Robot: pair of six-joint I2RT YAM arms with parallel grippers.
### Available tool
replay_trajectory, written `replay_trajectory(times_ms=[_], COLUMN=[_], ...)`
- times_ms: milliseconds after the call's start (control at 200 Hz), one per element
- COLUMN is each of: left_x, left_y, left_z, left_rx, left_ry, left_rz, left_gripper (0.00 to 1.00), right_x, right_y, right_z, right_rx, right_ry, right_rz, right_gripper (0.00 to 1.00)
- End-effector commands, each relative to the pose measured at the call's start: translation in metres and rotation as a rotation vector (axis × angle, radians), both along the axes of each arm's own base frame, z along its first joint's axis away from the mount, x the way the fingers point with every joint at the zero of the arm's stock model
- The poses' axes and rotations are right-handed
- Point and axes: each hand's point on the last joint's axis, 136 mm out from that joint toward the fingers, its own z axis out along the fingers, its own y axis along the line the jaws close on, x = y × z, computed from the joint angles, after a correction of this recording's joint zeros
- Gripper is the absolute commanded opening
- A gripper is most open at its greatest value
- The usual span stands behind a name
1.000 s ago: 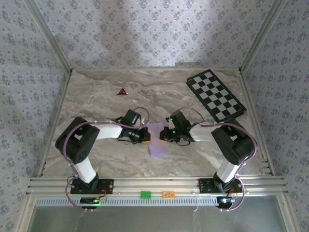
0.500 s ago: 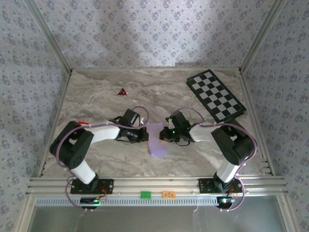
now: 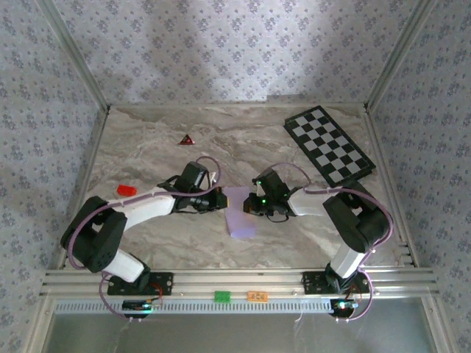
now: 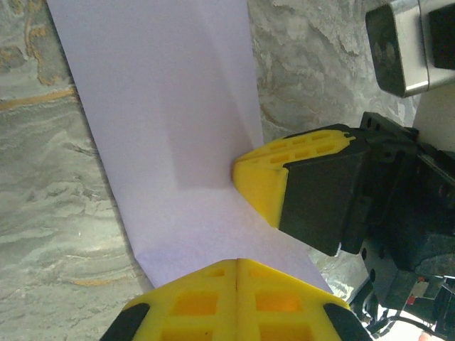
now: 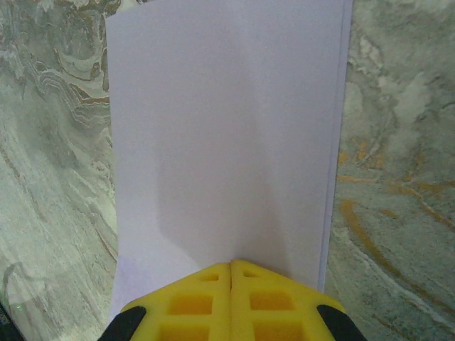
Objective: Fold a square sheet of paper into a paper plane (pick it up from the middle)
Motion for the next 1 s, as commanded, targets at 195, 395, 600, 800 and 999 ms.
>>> replay_trajectory(times_ms=[195,395,600,800,999], left_x=[-0.010,-0.011,-0.031,-0.056,-0.043], left_y=[-0.014,-0.022,0.005,0.036,0.021], left_z=[-0.009,-0.028,-0.067,-0.099,-0.061], left_rx=[-0.067,-0.033,0.102,0.215,0.132], left_ry=[0.052,0.074,0.114,0.135,0.070], left_rz=[-0.063,-0.086,-0.089,-0.114,-0.090], left_gripper=[0.00,0.00,0.00,0.00,0.00], right_x=[-0.032,-0.035,-0.036,-0.039,-0.038], right_y=[-0.051,-0.053,-0.058,-0.061,-0.061], right_z=[-0.060,-0.065,-0.066,-0.071,-0.069], right_rx=[-0.260,-0.267,-0.281,-0.297,-0.295], right_ry=[0.154,0.168,0.167,0.176,0.174], right_rz=[-0.045,-0.045,-0.050,-0.045,-0.051], right_gripper=[0.00,0.00,0.00,0.00,0.00])
